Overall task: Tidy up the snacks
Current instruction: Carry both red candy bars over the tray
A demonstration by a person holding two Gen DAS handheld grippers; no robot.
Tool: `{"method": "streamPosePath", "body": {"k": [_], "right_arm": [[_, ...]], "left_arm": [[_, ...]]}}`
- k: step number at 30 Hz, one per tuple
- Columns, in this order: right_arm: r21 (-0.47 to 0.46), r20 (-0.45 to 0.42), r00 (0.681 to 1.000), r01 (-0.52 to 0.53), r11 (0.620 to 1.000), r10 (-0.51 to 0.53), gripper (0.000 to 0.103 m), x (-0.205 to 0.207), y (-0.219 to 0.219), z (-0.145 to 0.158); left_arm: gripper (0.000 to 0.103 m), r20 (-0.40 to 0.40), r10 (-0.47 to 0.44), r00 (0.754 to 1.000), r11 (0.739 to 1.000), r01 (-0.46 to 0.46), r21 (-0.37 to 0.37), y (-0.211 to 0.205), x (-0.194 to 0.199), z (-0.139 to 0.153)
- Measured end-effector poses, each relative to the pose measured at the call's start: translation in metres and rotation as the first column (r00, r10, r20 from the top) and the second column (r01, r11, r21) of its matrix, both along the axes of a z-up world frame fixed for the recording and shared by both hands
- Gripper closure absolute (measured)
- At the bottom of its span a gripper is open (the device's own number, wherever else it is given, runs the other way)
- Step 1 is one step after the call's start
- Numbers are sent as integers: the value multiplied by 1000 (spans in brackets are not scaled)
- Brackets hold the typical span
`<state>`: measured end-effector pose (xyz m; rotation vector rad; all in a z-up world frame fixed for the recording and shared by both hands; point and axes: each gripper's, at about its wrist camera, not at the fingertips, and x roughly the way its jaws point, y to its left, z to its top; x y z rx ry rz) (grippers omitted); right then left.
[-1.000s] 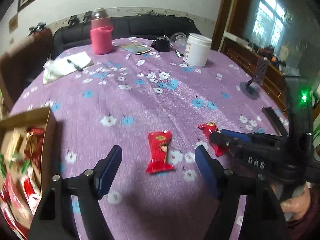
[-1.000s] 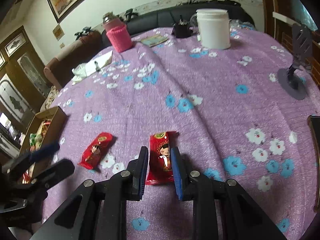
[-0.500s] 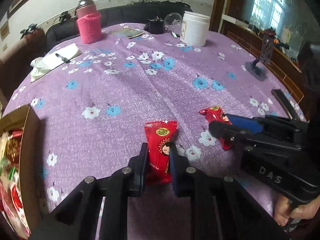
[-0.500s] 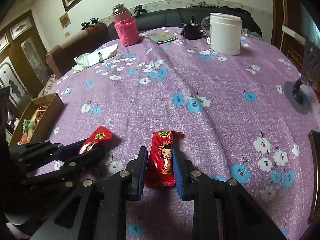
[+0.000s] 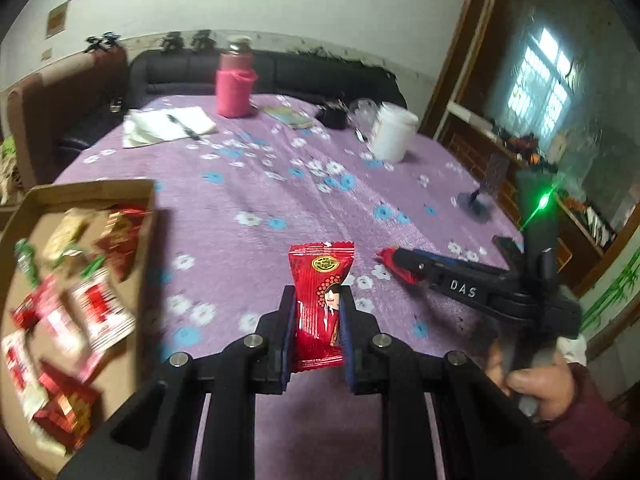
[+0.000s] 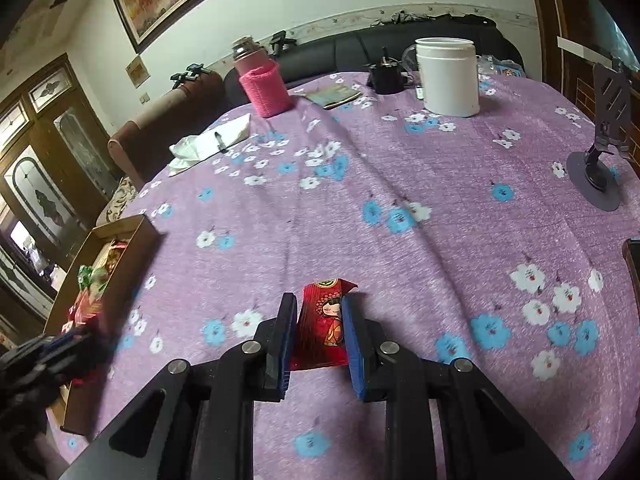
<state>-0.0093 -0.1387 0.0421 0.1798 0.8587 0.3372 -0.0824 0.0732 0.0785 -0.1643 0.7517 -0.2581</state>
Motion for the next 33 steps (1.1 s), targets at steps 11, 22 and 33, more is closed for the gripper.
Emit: {"method": "streamPosePath", "body": {"k": [11, 22, 33], "right_arm": [[143, -66, 998, -3, 990, 12, 78, -47, 1, 13], [103, -16, 994, -107, 989, 109, 78, -82, 59, 46], [95, 21, 965, -263, 960, 262, 78, -98, 137, 68]], "left_arm": [[84, 58, 118, 991, 989, -112, -101, 82, -67, 16], [84, 47, 261, 964, 955, -251, -159, 150, -105, 7], [84, 6, 400, 916, 900, -392, -191, 207, -125, -6]]}}
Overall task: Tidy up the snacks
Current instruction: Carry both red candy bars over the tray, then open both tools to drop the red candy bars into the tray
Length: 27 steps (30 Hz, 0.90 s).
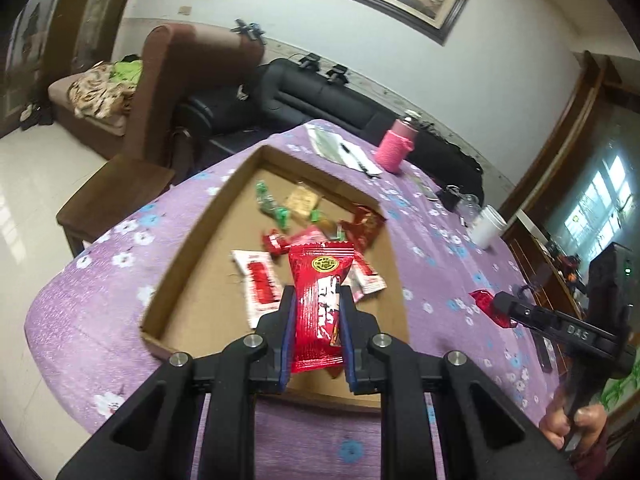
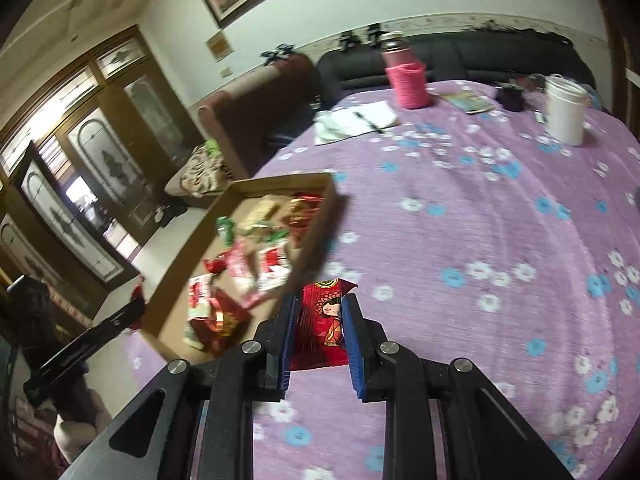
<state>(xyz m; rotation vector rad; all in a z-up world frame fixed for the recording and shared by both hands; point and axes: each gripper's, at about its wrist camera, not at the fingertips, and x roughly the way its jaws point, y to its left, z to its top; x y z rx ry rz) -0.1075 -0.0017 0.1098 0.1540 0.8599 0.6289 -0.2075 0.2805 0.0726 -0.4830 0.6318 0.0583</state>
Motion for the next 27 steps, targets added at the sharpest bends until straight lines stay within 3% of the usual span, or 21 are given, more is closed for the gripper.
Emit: {"method": "streamPosePath", "body": {"k": [11, 27], "right_arm": [[-30, -21, 992, -124, 992, 124, 77, -2, 69, -15], [-175, -16, 988, -153, 973, 153, 77, 8, 123, -42]], "left_arm": [[84, -43, 13, 999, 1000, -14, -24, 13, 11, -21], [84, -80, 23, 997, 999, -26, -39, 34, 24, -39]]}}
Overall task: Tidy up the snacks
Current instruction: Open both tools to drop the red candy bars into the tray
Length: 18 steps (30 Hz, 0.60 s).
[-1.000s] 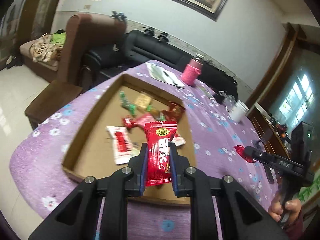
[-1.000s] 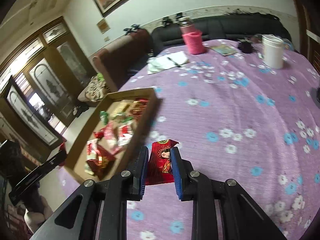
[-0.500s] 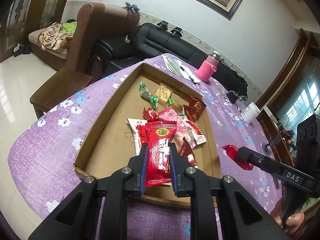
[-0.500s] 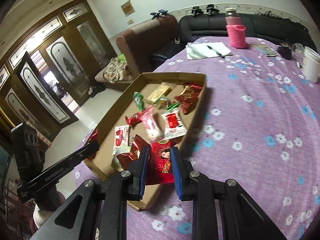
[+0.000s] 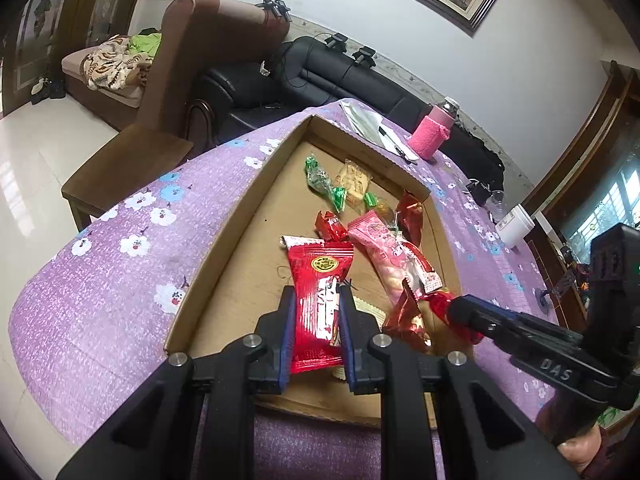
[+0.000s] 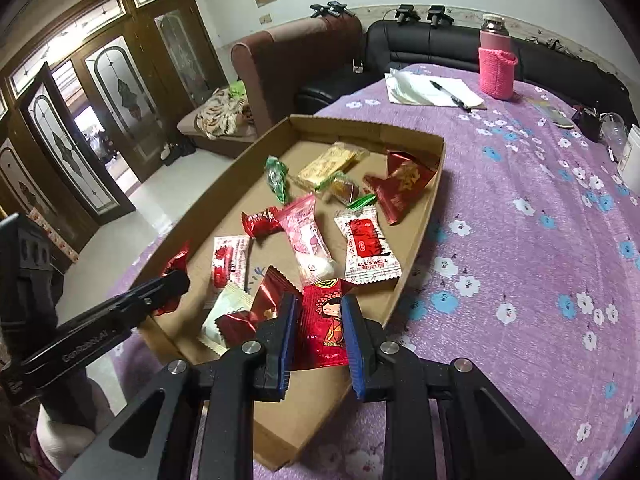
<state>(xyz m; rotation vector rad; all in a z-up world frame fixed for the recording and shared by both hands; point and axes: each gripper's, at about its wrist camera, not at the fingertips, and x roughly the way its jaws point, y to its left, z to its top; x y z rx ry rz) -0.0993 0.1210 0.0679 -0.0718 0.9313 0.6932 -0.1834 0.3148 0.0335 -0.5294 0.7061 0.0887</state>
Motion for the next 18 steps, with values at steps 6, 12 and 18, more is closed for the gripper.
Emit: {"method": "streamPosePath", "body": {"k": [6, 12, 18], "right_arm": [[-26, -16, 1000, 18, 1000, -19, 77, 7, 7, -10], [-38, -25, 999, 33, 999, -34, 77, 14, 12, -16], [-40, -15, 999, 39, 998, -39, 77, 9, 15, -18]], "left_arm": [[84, -5, 1, 1000, 1000, -1, 22, 2, 5, 0], [64, 3, -9, 1000, 1000, 9, 23, 3, 4, 4], [37, 48, -4, 999, 999, 3, 34, 2, -6, 19]]}}
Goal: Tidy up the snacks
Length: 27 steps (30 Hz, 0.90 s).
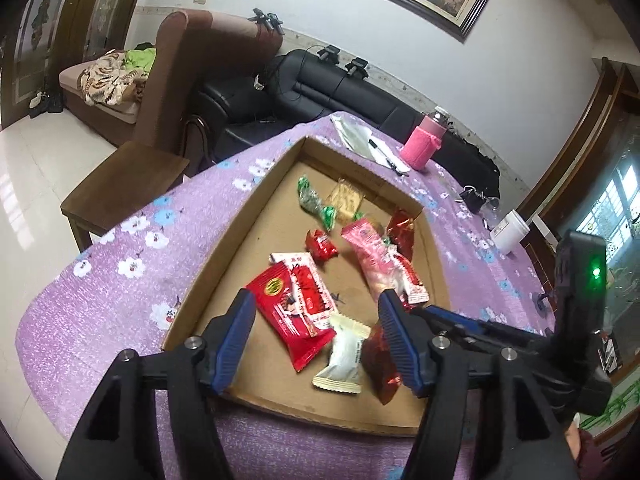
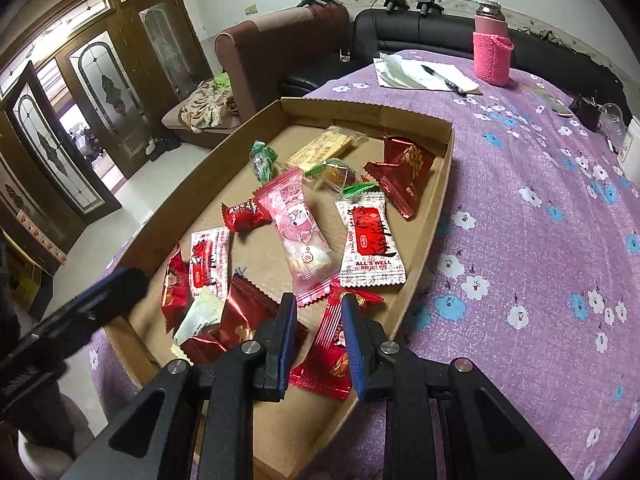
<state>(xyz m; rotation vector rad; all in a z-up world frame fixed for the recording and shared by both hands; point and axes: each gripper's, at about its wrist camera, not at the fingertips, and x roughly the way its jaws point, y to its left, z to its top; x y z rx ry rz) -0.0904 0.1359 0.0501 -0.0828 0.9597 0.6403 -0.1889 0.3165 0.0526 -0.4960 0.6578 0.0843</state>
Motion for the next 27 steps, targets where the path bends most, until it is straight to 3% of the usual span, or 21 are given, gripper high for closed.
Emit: {"method": "streamPosePath", "body": {"k": [2, 6, 10, 15, 24, 27], "right_arm": [[7, 0, 1000, 0, 1000, 0, 64, -1, 0, 0], [30, 15, 1000, -4, 1000, 3, 50, -8, -2, 6], [49, 34, 999, 4, 999, -6, 50, -16, -10, 14], [82, 41, 998, 34, 996, -38, 45, -24, -26, 20], [94, 50, 995, 82, 992, -87, 43, -39, -59, 19], [81, 74, 993, 91, 993, -97, 37, -47, -67, 19]], "left_arm": [[33, 6, 8, 1000, 1000, -8, 16, -1, -3, 4], [32, 16, 21, 1000, 999, -21, 48, -4, -9, 13], [31, 33, 48, 998, 992, -51, 114, -12, -16, 24], [23, 49, 94, 994, 972, -103, 209, -23, -25, 36], [13, 78, 173, 982, 916, -190, 354, -47, -37, 55], [9, 101, 196, 975, 897, -221, 382, -54, -41, 61]]}}
